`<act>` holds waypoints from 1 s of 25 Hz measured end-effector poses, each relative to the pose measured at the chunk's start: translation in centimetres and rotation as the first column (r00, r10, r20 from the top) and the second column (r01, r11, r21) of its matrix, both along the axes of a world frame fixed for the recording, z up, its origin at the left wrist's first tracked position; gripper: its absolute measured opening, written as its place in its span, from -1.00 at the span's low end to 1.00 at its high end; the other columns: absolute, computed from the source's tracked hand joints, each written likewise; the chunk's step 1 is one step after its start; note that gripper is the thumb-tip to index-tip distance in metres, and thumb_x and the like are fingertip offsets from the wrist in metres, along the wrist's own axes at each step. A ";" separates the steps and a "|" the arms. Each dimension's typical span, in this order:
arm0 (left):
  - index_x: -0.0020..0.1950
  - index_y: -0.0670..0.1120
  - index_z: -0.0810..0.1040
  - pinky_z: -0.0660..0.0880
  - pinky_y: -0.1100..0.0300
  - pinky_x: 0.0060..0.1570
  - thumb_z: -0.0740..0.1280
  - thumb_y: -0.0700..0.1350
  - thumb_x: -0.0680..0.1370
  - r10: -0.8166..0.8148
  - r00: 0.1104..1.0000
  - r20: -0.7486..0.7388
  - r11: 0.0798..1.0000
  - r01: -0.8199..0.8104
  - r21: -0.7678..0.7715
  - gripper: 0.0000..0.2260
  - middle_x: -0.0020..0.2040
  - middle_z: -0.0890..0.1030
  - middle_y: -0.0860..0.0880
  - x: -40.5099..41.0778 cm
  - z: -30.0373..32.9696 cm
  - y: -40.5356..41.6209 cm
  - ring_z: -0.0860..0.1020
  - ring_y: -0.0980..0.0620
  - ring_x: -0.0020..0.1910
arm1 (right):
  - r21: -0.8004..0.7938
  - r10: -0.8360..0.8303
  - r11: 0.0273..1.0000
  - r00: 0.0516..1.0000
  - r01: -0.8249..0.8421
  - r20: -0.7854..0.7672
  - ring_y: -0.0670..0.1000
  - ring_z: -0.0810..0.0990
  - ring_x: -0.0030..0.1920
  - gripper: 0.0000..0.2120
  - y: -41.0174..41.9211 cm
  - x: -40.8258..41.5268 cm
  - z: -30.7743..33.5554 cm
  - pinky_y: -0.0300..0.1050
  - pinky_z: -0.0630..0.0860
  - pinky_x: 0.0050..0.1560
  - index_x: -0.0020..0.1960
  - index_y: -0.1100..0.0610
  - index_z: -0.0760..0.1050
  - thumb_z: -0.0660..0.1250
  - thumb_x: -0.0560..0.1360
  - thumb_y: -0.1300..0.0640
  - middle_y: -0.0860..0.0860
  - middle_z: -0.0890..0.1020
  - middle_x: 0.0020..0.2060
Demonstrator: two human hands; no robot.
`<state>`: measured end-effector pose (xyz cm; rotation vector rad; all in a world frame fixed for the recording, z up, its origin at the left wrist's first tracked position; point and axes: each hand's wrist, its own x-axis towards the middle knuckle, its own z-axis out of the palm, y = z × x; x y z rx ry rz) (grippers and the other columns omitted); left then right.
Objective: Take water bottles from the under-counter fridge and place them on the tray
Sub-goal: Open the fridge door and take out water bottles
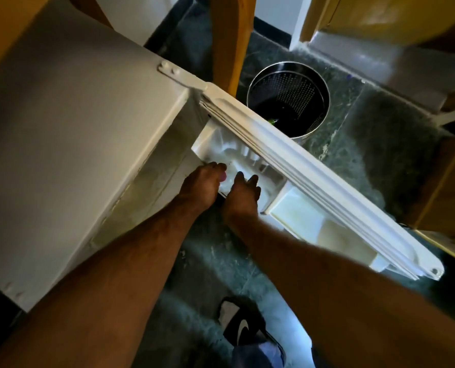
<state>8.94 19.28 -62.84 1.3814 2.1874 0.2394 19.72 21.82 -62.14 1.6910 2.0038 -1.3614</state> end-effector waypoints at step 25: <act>0.03 -0.04 0.41 0.39 0.59 -0.27 0.35 0.02 0.50 0.678 0.669 0.306 0.509 -0.727 0.461 -0.78 -0.18 0.49 0.23 11.7 26.0 -6.9 0.53 0.42 -0.16 | 0.622 0.685 0.338 0.638 -0.706 0.352 0.21 0.57 0.07 -0.50 12.1 11.3 30.4 0.13 0.63 -0.10 0.31 0.01 0.43 0.20 0.40 0.28 0.11 0.53 0.20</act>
